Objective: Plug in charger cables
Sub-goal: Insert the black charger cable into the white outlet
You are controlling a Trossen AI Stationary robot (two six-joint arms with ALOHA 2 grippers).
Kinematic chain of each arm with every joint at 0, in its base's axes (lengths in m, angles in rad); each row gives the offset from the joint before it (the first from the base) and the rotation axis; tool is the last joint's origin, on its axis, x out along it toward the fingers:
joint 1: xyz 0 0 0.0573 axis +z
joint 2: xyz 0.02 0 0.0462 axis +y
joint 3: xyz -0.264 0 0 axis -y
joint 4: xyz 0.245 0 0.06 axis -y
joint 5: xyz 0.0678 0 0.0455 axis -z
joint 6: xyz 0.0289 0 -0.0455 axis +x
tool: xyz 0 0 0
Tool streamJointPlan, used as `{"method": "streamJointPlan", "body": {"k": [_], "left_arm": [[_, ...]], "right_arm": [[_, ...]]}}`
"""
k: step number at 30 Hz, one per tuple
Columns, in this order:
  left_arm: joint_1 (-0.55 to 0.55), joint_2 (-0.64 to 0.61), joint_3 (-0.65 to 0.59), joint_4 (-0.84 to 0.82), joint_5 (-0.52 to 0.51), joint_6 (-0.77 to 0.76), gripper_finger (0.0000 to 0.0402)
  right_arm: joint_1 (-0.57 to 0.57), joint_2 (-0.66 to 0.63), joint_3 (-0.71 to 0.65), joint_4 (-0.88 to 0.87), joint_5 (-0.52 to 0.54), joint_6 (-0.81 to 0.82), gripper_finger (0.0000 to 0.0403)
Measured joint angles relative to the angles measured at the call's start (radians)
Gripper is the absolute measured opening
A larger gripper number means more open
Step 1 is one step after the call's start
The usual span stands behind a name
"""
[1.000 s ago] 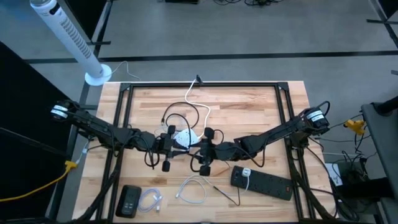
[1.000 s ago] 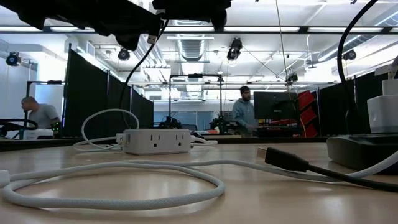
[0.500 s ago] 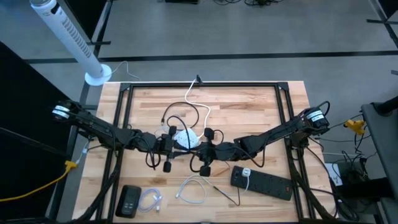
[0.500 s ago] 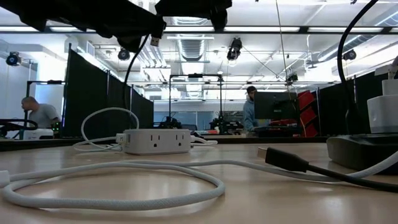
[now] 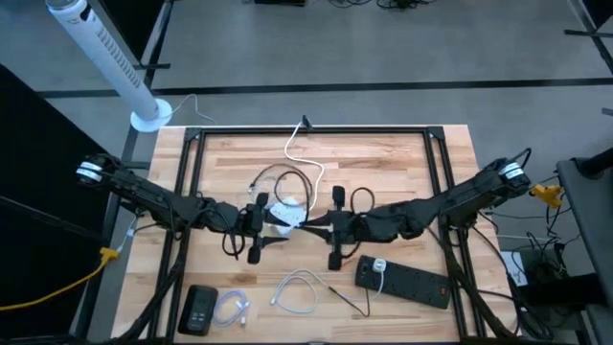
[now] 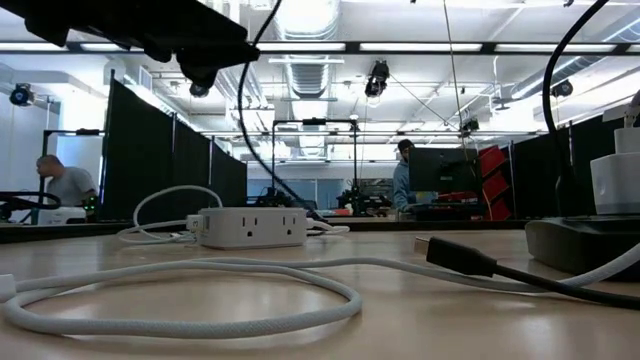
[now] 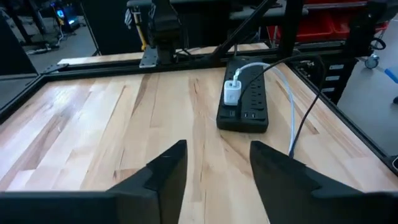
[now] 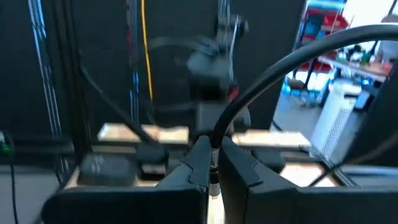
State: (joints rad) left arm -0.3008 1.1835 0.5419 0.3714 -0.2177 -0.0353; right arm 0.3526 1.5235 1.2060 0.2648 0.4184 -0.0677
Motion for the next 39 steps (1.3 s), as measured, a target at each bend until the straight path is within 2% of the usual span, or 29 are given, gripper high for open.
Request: {"method": "streamJointPlan", "body": {"k": [5, 9, 16, 21, 25, 31, 39], "left_arm": [[0.0, 0.023, 0.0, 0.19, -0.001, 0.0, 0.0173], [-0.001, 0.07, 0.0, 0.313, -0.001, -0.003, 0.0163], [-0.004, 0.126, 0.0, 0.353, -0.001, 0.029, 0.0131], [-0.004, 0.133, 0.0, 0.428, 0.003, 0.031, 0.0109], [-0.006, 0.133, 0.0, 0.431, 0.052, 0.027, 0.0102], [-0.01, 0.134, 0.0, 0.433, 0.082, 0.026, 0.0105], [-0.011, 0.134, 0.0, 0.443, 0.091, 0.013, 0.0105]], "right_arm": [[0.002, 0.028, 0.001, 0.078, -0.003, -0.02, 0.0003], [0.0, 0.075, 0.0, 0.14, -0.022, -0.021, 0.0003], [0.001, 0.096, 0.0, 0.148, -0.136, 0.069, 0.0003], [0.0, 0.103, 0.0, 0.082, -0.137, 0.117, 0.0003], [-0.009, 0.12, 0.0, 0.061, -0.116, 0.12, 0.0003], [-0.012, 0.121, 0.0, 0.051, 0.006, 0.051, 0.0003], [-0.021, 0.121, 0.001, 0.037, 0.05, 0.025, 0.0003]]}}
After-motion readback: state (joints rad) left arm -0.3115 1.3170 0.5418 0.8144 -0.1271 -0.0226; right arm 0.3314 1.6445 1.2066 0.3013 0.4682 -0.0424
